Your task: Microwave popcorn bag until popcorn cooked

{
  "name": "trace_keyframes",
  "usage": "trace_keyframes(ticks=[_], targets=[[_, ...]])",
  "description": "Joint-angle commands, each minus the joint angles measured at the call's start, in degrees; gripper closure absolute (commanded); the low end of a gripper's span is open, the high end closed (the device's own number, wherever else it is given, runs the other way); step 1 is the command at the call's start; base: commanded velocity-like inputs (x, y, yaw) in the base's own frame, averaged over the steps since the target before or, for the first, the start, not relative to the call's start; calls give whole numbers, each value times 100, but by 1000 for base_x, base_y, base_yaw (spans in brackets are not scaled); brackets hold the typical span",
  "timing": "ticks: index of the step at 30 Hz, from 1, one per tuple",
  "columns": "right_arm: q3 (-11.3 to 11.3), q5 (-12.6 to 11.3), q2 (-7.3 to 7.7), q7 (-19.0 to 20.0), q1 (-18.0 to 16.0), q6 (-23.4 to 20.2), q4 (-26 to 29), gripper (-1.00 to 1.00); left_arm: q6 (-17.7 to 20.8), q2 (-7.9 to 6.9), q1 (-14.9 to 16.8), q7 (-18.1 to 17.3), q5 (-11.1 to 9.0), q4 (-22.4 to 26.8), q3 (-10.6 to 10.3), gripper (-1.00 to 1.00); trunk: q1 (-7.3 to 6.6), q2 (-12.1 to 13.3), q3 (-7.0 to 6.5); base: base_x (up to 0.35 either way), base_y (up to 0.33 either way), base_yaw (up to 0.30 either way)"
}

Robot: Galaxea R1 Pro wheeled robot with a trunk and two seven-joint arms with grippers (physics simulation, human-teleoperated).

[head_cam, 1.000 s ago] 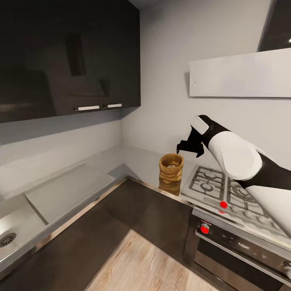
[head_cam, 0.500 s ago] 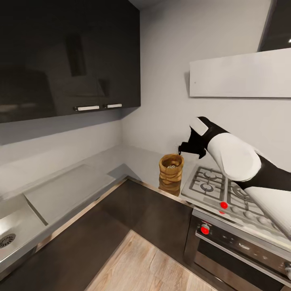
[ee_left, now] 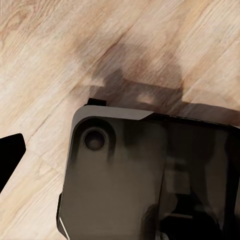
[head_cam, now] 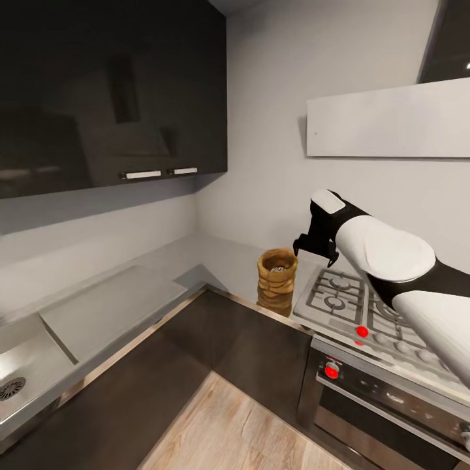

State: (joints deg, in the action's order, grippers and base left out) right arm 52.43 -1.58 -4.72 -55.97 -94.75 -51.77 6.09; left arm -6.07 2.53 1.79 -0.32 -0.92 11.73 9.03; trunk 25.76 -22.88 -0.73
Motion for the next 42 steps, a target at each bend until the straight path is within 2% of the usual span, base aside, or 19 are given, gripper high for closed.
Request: trace_keyframes(ticks=[1,6,12,22,30,42], targets=[[-2,-16,-4,-17,0,-28,12,-100,-17,2,3,-5,-8,-5,17,-100,2,-4,3,0,183,0],[-31,-9,1,15,0,-26,15,-100,-17,2,6,-12,-4,-5,11,-100,2,-4,3,0,296,0],[-27,-9,28,130,0,-26,15,-100,-17,2,3,-10,0,-5,11,-100,2,-4,3,11,55,0],[-33,0,41,139,0,-26,15,-100,-17,2,6,-12,12,-5,2,-100,2,-4,3,278,160,0],[-34,8,50,139,0,-26,15,-100,-17,11,2,-6,13,-12,-5,-100,2,-4,3,89,18,0],[-31,9,57,136,0,-34,15,-100,-16,11,-6,14,20,-54,-20,-100,2,-4,3,276,-71,0]])
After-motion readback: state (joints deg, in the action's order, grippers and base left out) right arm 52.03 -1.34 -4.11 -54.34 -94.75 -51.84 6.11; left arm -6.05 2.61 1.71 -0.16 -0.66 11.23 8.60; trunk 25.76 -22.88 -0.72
